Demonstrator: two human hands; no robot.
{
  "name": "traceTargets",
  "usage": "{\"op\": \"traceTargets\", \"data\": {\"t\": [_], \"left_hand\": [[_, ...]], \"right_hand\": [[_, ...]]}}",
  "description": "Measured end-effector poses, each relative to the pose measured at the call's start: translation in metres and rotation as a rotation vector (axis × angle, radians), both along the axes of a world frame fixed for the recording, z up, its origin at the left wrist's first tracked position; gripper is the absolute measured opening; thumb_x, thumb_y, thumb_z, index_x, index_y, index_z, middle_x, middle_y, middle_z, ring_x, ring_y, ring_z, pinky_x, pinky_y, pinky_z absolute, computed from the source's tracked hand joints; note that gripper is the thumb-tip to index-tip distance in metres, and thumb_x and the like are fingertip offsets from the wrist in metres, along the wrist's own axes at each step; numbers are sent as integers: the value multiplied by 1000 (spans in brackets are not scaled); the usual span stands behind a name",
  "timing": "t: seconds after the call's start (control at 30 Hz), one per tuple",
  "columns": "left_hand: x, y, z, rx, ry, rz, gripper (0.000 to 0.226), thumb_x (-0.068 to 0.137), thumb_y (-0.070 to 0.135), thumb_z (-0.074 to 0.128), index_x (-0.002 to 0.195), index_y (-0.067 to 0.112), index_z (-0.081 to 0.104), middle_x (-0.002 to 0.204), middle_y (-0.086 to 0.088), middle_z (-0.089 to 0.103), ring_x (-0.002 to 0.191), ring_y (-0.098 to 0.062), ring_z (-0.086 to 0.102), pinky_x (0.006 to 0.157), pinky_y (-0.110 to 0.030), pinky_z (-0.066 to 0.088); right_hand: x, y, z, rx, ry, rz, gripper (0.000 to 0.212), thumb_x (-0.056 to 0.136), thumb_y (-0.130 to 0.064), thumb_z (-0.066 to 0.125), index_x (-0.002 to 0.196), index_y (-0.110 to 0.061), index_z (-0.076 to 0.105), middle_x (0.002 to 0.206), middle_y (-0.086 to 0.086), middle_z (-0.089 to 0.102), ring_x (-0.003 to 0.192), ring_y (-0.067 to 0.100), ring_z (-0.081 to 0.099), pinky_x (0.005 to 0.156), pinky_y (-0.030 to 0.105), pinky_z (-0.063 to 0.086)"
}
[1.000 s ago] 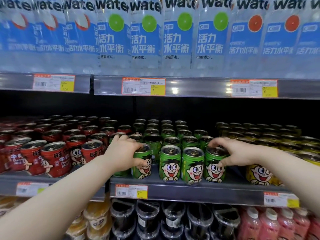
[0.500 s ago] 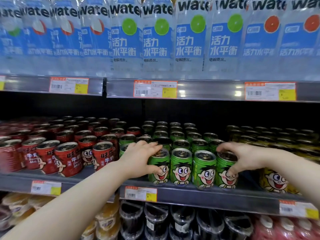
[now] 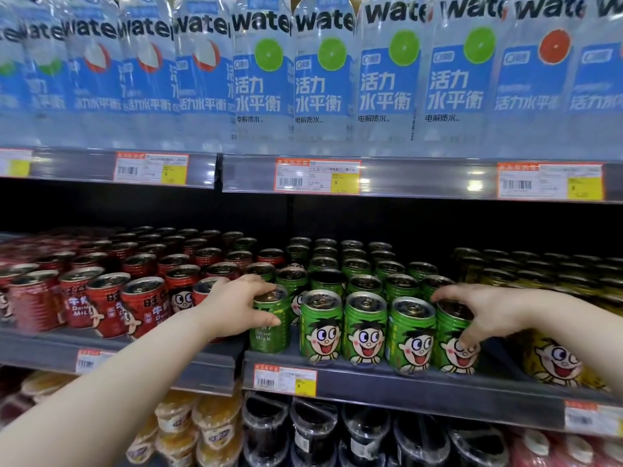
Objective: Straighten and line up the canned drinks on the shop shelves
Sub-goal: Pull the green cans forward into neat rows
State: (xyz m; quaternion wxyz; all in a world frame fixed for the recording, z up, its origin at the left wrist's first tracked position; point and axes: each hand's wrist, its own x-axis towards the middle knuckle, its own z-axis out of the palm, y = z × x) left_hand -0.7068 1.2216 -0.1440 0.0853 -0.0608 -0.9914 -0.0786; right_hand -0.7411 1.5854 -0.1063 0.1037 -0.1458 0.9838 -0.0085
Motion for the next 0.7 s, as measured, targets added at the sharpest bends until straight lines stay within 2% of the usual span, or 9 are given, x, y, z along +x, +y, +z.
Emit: {"op": "traceTargets", "data": {"t": [0.13, 0.27, 0.47, 0.53, 0.63, 0.7], "left_hand": [[2, 6, -3, 34, -3, -105, 68, 82, 49, 61, 141, 31, 34, 150, 6, 31, 140, -13, 25, 116, -44, -7], [3, 5, -4, 105, 15, -148, 69, 82, 46, 62, 142, 33, 32, 149, 4, 33, 141, -13, 23, 116, -35, -6], [-1, 3, -6, 78, 38, -159, 73, 81, 46, 64, 143, 37, 25, 149, 5, 34, 140, -10, 25, 117, -34, -3], [-4, 3, -4, 49, 11, -160, 79, 78, 57, 61, 144, 38, 22, 150, 4, 32, 140, -12, 24, 118, -33, 2], [-10, 2, -1, 174, -12, -146, 90, 66, 82, 44, 142, 36, 30, 147, 3, 35, 136, -16, 33, 113, -30, 25], [-17, -1, 1, 216, 84, -73, 81, 72, 79, 41, 137, 32, 42, 140, 1, 43, 129, -18, 42, 106, -28, 34]], "right_hand": [[2, 0, 2, 12, -16, 10, 81, 78, -24, 72, 143, -35, 24, 152, -3, 25, 133, 15, 33, 104, 21, 35], [3, 0, 6, 12, -42, 14, 80, 78, -24, 72, 141, -35, 26, 149, -3, 28, 129, 13, 36, 92, 14, 36], [-2, -1, 8, 11, -67, 4, 79, 73, -25, 75, 137, -39, 30, 144, -1, 32, 126, 17, 38, 99, 25, 40], [-4, 1, 7, 14, -74, 13, 80, 73, -28, 75, 138, -39, 29, 146, -2, 30, 129, 17, 36, 102, 25, 37], [-6, 5, 12, -72, -157, 40, 77, 71, -49, 74, 136, -39, 33, 143, -8, 36, 128, 10, 38, 105, 22, 34], [-8, 5, 19, -175, -145, 36, 71, 68, -68, 62, 131, -39, 42, 133, -15, 46, 122, 5, 44, 103, 18, 34]]}}
